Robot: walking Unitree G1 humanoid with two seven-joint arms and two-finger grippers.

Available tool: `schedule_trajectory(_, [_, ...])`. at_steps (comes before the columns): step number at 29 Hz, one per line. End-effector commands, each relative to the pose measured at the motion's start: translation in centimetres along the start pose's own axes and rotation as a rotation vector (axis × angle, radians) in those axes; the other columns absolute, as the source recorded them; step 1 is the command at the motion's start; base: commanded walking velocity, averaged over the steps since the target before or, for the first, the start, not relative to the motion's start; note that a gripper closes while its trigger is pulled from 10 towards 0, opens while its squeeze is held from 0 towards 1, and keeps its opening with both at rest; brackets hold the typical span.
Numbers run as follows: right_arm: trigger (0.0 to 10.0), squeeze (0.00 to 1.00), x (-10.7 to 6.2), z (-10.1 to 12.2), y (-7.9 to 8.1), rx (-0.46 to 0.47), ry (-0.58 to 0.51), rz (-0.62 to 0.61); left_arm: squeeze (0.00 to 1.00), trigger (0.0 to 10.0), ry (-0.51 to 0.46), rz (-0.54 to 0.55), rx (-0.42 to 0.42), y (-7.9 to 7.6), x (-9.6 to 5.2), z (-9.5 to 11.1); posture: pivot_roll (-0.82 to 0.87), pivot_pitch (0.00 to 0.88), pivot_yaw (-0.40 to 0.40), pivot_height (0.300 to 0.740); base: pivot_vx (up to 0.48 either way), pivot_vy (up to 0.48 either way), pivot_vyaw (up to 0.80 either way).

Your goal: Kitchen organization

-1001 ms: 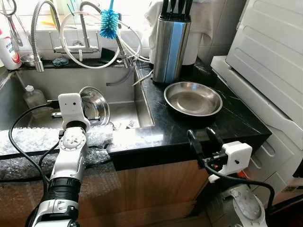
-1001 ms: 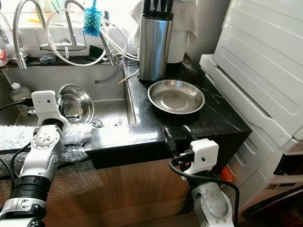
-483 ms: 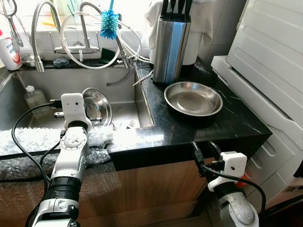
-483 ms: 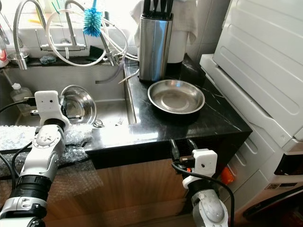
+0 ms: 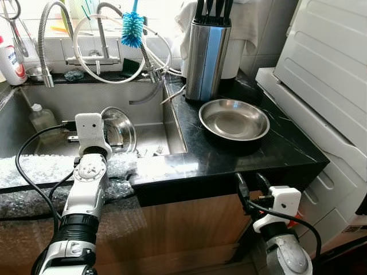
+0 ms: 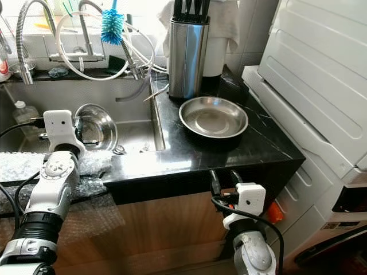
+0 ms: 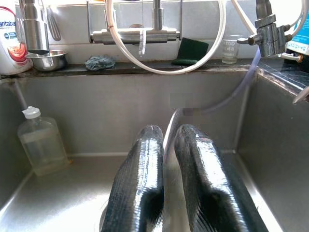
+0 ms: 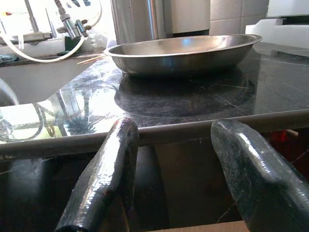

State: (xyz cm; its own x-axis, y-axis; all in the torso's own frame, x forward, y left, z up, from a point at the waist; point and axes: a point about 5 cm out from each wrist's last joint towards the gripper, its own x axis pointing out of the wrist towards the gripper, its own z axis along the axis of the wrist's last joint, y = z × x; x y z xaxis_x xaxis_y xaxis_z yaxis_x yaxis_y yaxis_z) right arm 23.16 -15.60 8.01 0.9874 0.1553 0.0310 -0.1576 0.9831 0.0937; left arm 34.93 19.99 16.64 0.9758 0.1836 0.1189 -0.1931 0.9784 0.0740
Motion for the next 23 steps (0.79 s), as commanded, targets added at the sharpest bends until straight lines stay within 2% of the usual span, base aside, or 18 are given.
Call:
schedule_trajectory(1, [10.0, 0.00, 0.2, 0.1, -0.2, 0.005, -0.013, -0.011, 1.00, 10.0, 0.011, -0.031, 0.002, -0.8, 0.1, 0.0, -0.15, 0.000, -0.040, 0.740, 0.000, 0.000, 0.00])
schedule_trajectory(12, [10.0, 0.00, 0.4, 0.5, -0.3, -0.001, -0.028, -0.011, 1.00, 10.0, 0.000, -0.040, -0.007, -1.1, 0.0, 0.2, -0.15, 0.000, -0.041, 0.740, 0.000, 0.000, 0.00])
schedule_trajectory(13, [10.0, 0.00, 0.5, 0.8, -0.4, -0.007, -0.037, -0.013, 0.00, 10.0, -0.010, -0.048, -0.014, -1.2, 0.0, 0.4, -0.15, 0.000, -0.041, 0.740, 0.000, 0.000, 0.00])
schedule_trajectory(16, [10.0, 0.00, 0.7, 1.2, -0.5, -0.018, -0.048, -0.015, 0.00, 10.0, -0.021, -0.051, -0.024, -1.4, 0.0, 0.6, -0.15, 0.000, -0.041, 0.740, 0.000, 0.000, 0.00])
schedule_trajectory(23, [10.0, 0.00, 2.1, 4.3, -0.5, -0.048, -0.157, -0.015, 0.00, 10.0, -0.156, -0.093, -0.067, -2.0, -0.4, 2.7, -0.16, 0.000, -0.040, 0.740, 0.000, 0.000, 0.00])
